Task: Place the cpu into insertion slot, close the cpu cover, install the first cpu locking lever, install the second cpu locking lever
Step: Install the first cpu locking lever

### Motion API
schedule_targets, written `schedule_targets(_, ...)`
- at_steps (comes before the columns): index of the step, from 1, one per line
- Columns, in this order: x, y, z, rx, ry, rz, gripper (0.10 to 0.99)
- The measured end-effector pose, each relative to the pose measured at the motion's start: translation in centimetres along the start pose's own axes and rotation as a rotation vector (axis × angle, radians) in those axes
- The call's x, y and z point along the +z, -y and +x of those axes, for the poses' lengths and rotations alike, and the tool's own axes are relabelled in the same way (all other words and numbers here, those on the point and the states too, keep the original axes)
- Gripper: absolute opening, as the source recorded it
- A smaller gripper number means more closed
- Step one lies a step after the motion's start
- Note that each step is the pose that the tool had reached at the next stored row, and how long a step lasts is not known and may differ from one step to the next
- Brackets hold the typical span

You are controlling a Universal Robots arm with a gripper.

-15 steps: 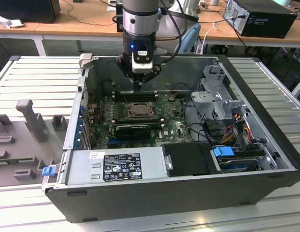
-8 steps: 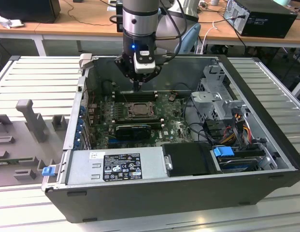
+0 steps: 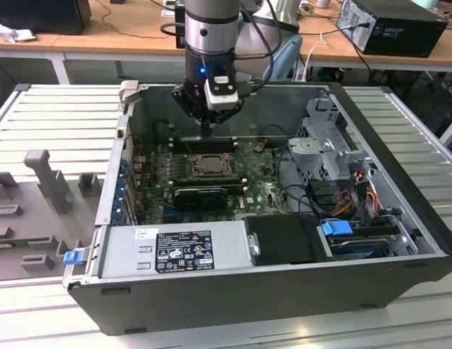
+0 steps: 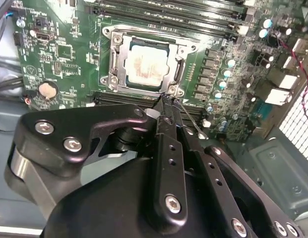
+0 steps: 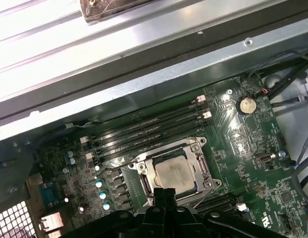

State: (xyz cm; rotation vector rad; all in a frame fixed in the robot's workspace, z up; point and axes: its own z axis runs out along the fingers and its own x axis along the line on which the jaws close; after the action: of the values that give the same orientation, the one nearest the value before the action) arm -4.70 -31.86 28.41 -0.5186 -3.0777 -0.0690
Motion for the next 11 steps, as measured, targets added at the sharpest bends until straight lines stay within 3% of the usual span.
schedule_targets(5,0.03,0.0,0.0,-0.139,-0.0055,0.004,0.106)
schedule_targets(11,0.03,0.0,0.0,-0.214,-0.0085,0.006,0.106)
